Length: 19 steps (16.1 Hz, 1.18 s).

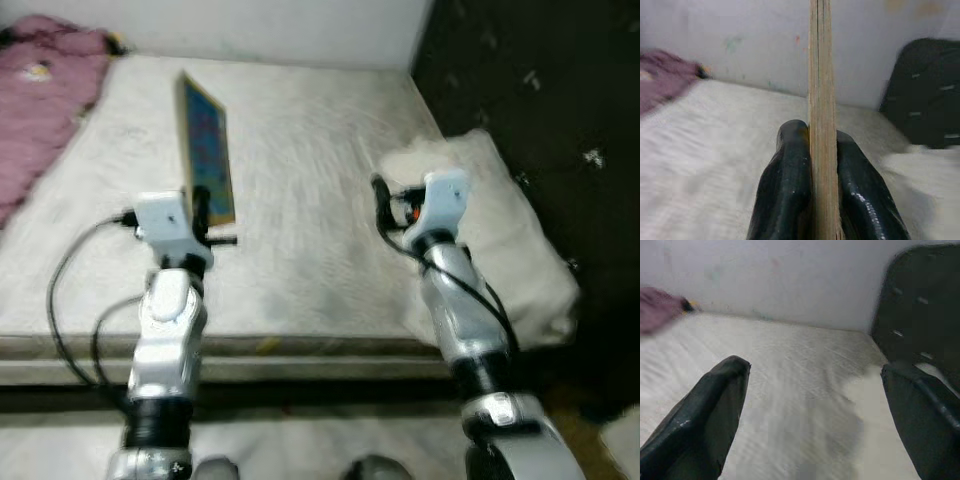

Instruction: Clean up the room

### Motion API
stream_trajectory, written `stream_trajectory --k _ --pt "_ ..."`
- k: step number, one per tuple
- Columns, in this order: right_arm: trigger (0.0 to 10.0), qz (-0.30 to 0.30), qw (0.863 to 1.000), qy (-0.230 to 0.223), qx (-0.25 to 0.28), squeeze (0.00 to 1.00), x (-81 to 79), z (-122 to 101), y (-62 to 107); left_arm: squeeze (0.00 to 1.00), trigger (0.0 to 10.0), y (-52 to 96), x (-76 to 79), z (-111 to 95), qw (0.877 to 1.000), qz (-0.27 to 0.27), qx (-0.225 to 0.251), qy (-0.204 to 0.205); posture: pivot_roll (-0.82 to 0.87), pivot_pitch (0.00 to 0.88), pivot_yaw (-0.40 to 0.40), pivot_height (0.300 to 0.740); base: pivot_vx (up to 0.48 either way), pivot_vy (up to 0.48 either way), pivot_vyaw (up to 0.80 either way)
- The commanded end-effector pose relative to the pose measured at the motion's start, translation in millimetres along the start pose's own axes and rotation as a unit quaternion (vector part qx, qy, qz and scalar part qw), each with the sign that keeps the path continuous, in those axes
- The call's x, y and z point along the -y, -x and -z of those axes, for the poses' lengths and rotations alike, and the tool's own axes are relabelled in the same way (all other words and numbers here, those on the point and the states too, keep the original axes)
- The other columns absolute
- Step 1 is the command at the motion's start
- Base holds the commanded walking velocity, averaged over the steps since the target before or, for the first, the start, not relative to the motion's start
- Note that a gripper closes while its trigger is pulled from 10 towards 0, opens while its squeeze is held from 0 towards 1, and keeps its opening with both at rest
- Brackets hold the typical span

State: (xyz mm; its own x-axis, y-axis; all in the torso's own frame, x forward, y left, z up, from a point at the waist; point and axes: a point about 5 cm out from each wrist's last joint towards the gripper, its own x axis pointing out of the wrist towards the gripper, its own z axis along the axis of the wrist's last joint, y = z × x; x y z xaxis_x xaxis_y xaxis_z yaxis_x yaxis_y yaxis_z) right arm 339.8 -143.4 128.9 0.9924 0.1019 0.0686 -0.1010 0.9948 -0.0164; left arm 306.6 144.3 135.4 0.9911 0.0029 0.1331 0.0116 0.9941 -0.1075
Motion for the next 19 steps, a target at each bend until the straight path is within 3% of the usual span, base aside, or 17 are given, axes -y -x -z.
stream_trajectory --k 1,7,19 --pt "10.0 -0.009 1.000 -0.001 0.018 0.00 -7.4 -10.9 -5.7 0.00 10.0 -4.1 -0.3 -14.6 0.999 0.009 0.032 -0.010 0.04 0.000 -0.067 0.740 0.000 -0.345 0.00" --pt "10.0 -0.010 1.000 -0.001 0.018 0.00 -7.8 -10.4 -5.8 0.00 10.0 -2.7 2.5 -18.2 0.998 0.028 0.049 -0.002 0.04 0.000 -0.068 0.740 0.000 -0.052 0.00" --pt "10.0 -0.009 1.000 -0.001 0.020 0.00 -7.4 -11.1 -6.6 0.00 10.0 -1.6 3.4 -18.4 0.998 0.041 0.051 0.004 0.05 0.000 -0.068 0.740 0.341 0.000 0.00"
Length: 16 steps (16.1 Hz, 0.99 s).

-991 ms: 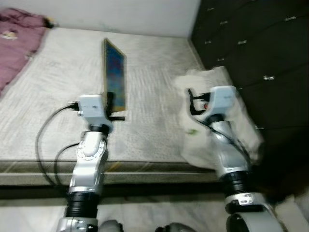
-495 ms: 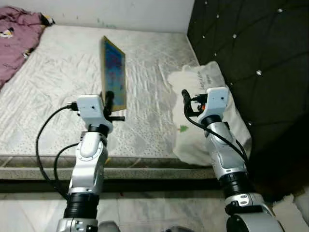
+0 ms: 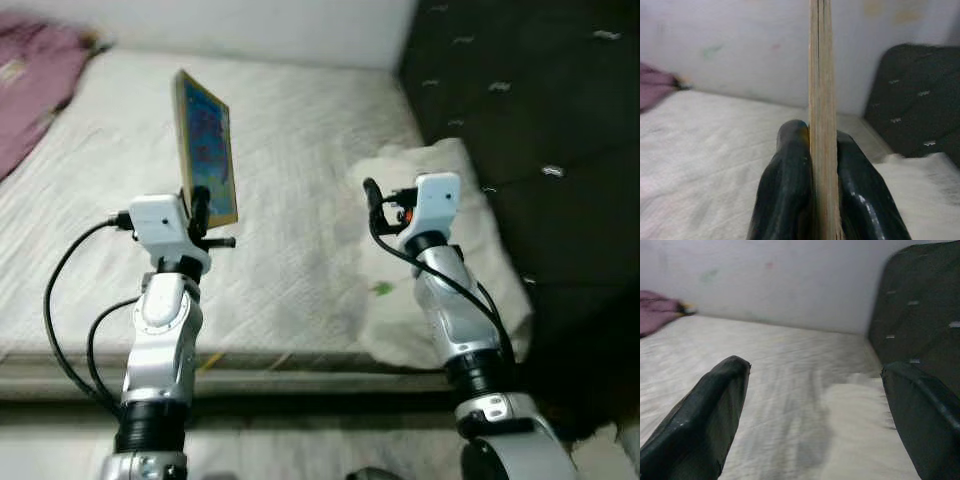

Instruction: Clean up the room

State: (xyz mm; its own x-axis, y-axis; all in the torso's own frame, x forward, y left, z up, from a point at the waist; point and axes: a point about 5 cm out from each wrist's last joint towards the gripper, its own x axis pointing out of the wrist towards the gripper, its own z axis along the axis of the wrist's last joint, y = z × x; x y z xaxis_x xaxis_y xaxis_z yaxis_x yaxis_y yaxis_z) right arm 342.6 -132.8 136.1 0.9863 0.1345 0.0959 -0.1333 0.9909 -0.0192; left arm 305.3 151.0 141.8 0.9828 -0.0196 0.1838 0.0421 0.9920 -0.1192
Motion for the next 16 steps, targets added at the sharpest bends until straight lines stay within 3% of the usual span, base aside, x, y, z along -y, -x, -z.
stream_trajectory --k 1,3,10,16 --pt "10.0 0.007 1.000 0.000 0.006 0.00 2.9 -4 -2.1 0.00 10.0 -2.5 9.4 -11 0.999 0.028 0.027 -0.004 0.05 0.000 -0.067 0.740 0.379 0.000 0.00" --pt "10.0 0.008 1.000 0.001 0.006 0.00 3.7 -3 -2.1 0.00 10.0 -2.2 9.3 -10 0.999 0.028 0.026 -0.003 0.05 0.000 -0.067 0.740 0.358 0.000 0.00" --pt "10.0 0.014 1.000 0.001 0.004 0.00 6.2 -2 -2.3 0.00 10.0 -3.8 8.4 -8 1.000 0.017 0.017 0.000 0.05 0.000 -0.067 0.740 0.000 0.000 0.00" --pt "10.0 0.014 1.000 -0.007 -0.009 0.00 6.0 7 5.5 0.00 10.0 9.4 2.4 1 1.000 -0.011 -0.008 0.003 0.07 0.000 -0.082 0.740 0.000 0.000 0.00"
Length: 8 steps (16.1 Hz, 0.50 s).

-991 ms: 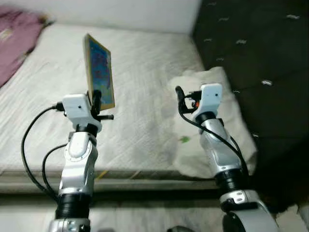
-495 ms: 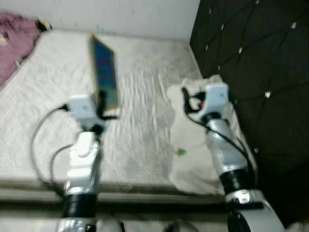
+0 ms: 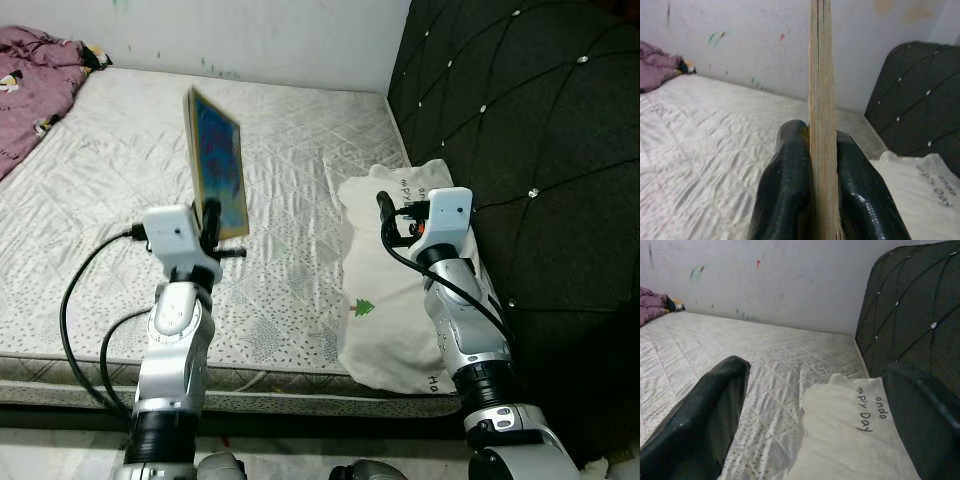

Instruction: Clean up the room

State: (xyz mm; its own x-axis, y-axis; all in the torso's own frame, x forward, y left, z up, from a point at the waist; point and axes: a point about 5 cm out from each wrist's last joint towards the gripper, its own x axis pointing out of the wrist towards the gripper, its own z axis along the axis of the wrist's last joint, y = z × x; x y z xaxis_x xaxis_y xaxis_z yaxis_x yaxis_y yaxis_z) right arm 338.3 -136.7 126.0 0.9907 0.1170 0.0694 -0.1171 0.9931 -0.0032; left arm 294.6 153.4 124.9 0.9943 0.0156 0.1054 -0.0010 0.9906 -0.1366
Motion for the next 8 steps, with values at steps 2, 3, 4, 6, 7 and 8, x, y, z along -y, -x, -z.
stream_trajectory --k 2,3,4,6,7,8 --pt "10.0 0.001 1.000 -0.003 -0.006 0.00 1.1 3 6.7 0.00 10.0 5.1 7.0 -16 1.000 0.005 0.030 -0.001 0.09 0.000 -0.084 0.740 0.000 0.000 0.00" --pt "10.0 -0.002 1.000 -0.006 -0.011 0.00 -1.0 5 8.9 0.00 10.0 8.0 6.7 -17 1.000 0.004 0.029 0.000 0.09 0.000 -0.082 0.740 0.000 0.000 0.00" --pt "10.0 -0.004 1.000 -0.010 -0.013 0.00 -4.0 8 12.4 0.00 10.0 12.8 6.2 -15 1.000 0.004 0.022 0.001 0.09 0.000 -0.079 0.740 0.000 0.000 0.00" --pt "10.0 0.000 1.000 -0.016 -0.024 0.00 -7.1 12 19.6 0.00 10.0 20.1 4.4 -9 1.000 0.004 0.003 0.002 0.07 0.001 -0.073 0.740 0.000 0.000 0.00" --pt "10.0 0.004 1.000 -0.015 -0.026 0.00 -4.1 12 23.9 0.00 10.0 20.6 7.7 -7 1.000 0.013 -0.006 0.010 0.06 0.022 -0.073 0.740 0.000 0.000 0.00" --pt "10.0 0.011 0.999 -0.011 -0.030 0.00 0.1 13 27.3 0.00 10.0 21.1 11.5 -5 0.999 0.020 -0.014 0.032 0.05 0.043 -0.075 0.740 0.000 0.000 0.00"
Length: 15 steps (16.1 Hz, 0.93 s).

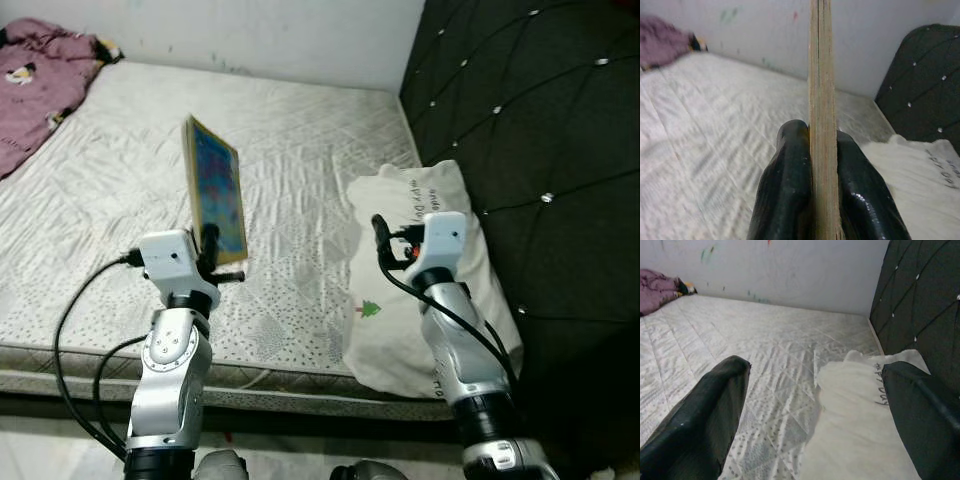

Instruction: Clean up the room

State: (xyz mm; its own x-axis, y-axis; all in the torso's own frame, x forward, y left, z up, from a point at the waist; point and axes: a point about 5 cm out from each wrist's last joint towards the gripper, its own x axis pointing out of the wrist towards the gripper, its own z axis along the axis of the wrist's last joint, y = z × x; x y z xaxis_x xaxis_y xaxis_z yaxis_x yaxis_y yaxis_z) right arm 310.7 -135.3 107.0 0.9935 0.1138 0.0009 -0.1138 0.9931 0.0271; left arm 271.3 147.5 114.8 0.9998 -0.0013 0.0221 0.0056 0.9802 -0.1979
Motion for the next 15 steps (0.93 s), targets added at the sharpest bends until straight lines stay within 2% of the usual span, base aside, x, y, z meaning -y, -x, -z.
stream_trajectory --k 1,3,6,10,13,15 --pt "10.0 0.018 1.000 0.010 0.000 0.00 11.7 -4 4.5 0.00 10.0 -0.9 10.4 -11 0.999 0.016 0.018 0.036 0.03 0.060 -0.076 0.740 0.000 0.000 0.00" --pt "10.0 0.034 0.999 0.023 -0.006 0.00 26.1 -5 13.1 0.00 10.0 -0.6 8.0 -4 0.998 -0.016 -0.004 0.066 0.01 0.084 -0.082 0.740 0.000 0.000 0.00" --pt "10.0 0.043 0.999 0.011 -0.021 0.00 38.3 -5 24.6 0.00 10.0 2.3 8.3 0 0.997 -0.022 -0.017 0.070 0.00 0.100 -0.086 0.740 0.000 0.000 0.00" --pt "10.0 0.012 1.000 -0.001 -0.023 0.00 21.0 -6 26.7 0.00 10.0 2.0 0.8 -3 0.998 -0.030 -0.019 0.059 0.01 0.112 -0.085 0.740 0.000 0.000 0.00" --pt "10.0 0.004 1.000 -0.002 -0.027 0.00 18.8 -7 26.2 0.00 10.0 3.0 0.8 -4 0.998 -0.032 -0.018 0.055 0.02 0.115 -0.089 0.736 0.000 0.000 0.00" --pt "10.0 -0.002 1.000 0.000 -0.029 0.00 17.2 -8 26.2 0.00 10.0 4.0 0.9 -3 0.998 -0.035 -0.021 0.053 0.02 0.114 -0.093 0.714 0.000 0.000 0.00"
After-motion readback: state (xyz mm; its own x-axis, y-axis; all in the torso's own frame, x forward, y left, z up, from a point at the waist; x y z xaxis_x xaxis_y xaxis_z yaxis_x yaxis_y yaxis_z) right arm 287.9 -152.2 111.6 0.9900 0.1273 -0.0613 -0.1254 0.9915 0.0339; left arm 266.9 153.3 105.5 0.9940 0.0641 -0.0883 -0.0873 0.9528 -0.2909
